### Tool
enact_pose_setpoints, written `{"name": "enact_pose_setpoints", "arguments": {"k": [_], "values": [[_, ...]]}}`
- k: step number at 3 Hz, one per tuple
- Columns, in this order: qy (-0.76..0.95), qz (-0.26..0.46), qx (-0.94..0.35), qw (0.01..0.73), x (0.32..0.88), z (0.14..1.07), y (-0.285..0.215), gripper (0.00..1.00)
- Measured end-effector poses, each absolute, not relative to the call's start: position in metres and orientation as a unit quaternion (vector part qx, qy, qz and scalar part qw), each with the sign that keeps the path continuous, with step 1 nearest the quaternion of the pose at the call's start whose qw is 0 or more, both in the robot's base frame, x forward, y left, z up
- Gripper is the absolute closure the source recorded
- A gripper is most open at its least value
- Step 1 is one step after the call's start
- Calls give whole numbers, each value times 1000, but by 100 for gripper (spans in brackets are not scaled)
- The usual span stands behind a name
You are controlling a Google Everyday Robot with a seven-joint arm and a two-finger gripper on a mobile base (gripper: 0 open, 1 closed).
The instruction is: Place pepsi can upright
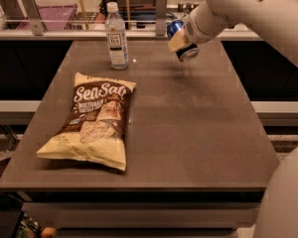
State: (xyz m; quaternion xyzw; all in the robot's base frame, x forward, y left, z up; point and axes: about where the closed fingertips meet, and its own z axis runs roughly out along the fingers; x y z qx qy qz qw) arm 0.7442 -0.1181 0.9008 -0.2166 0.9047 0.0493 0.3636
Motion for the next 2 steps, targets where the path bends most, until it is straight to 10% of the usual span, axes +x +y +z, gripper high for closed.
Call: {"name": "enact_pose_setpoints", "arguments": {"k": [2], "values": [[902,46,-234,360,741,892,-111,100]]}}
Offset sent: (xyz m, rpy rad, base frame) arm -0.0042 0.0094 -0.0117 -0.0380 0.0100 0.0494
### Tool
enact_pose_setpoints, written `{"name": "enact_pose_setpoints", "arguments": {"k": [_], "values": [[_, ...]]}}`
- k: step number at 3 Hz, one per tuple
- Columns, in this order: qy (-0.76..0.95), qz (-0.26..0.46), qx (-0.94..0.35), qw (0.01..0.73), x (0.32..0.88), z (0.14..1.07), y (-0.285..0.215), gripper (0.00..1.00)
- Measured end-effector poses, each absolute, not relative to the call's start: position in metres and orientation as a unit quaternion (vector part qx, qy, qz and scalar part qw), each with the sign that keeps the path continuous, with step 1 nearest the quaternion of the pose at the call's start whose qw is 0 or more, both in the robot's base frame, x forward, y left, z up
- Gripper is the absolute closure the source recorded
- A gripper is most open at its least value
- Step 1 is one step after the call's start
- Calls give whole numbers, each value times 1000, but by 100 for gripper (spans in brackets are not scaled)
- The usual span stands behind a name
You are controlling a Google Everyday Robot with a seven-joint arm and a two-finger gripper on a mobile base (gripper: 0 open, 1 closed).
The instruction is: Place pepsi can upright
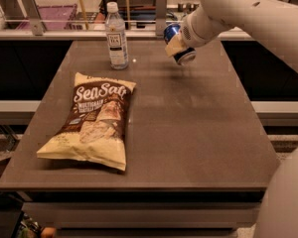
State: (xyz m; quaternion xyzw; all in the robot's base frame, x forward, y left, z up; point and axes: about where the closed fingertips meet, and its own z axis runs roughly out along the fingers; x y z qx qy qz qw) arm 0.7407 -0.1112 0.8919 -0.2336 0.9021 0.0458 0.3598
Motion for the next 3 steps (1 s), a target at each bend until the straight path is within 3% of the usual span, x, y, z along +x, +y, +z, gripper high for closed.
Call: {"name": "enact_pose_setpoints", "arguments": {"k": [3], "values": [[917,48,-261,296,742,864,-101,100]]}}
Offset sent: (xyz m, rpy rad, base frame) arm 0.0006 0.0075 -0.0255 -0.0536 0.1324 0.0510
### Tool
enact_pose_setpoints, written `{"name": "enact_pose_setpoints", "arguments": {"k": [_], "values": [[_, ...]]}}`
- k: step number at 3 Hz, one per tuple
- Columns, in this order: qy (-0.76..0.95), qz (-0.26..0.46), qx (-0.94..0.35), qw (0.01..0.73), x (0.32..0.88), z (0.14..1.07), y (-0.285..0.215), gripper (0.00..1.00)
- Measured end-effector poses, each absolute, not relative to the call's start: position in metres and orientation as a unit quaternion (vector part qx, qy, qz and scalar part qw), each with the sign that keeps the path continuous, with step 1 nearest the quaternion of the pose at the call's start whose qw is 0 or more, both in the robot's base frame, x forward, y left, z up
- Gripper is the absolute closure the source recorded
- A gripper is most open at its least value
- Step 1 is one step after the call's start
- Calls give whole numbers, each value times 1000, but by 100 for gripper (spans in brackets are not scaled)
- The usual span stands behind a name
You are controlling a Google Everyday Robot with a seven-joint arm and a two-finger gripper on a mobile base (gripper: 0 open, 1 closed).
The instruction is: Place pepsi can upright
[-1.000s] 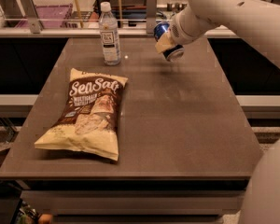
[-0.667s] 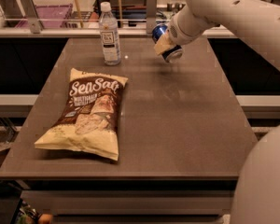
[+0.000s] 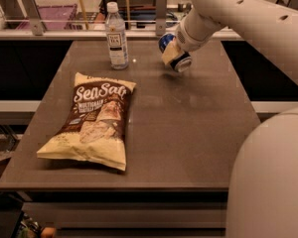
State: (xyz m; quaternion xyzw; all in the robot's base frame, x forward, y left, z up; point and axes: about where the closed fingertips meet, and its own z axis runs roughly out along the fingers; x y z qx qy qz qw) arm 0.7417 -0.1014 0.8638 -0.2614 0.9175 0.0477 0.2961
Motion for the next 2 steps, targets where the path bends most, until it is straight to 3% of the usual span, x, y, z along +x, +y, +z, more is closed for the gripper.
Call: {"name": "enact_pose_setpoints", "arguments": {"k": [2], "values": [[928,52,-274,245,736,835,-94,100]]}}
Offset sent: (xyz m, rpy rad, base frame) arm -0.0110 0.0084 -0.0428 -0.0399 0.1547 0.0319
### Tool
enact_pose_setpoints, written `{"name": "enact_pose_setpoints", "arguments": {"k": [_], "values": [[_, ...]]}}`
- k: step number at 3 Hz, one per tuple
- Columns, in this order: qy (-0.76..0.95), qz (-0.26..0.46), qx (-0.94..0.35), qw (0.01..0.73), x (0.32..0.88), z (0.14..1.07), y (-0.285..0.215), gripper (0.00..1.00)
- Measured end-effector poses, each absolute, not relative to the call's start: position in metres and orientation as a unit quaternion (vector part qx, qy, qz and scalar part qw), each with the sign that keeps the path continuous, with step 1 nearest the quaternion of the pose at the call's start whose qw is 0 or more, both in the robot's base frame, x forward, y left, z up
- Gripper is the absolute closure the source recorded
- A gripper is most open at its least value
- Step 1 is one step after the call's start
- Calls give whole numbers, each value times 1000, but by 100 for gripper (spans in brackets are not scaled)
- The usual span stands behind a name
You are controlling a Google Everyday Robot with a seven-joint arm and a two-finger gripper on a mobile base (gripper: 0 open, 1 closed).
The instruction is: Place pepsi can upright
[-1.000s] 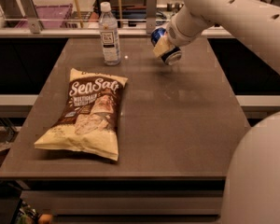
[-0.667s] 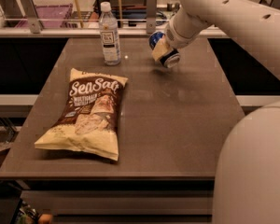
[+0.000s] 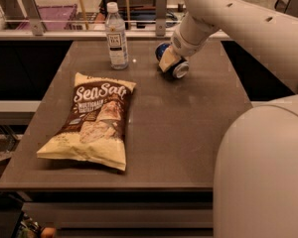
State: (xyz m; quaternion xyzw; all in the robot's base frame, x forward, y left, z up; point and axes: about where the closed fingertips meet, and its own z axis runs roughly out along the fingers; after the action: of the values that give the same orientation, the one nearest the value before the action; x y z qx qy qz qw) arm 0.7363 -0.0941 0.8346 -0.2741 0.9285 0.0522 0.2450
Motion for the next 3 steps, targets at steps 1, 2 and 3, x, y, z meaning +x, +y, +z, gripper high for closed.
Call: {"name": "enact_pose_setpoints", "arguments": {"k": [1,2,3], "values": [[929,52,-276,241,736,835,-93,100],[929,52,-276,240,736,834,-92,85],[929,53,-277,240,736,835,-92,61]]}}
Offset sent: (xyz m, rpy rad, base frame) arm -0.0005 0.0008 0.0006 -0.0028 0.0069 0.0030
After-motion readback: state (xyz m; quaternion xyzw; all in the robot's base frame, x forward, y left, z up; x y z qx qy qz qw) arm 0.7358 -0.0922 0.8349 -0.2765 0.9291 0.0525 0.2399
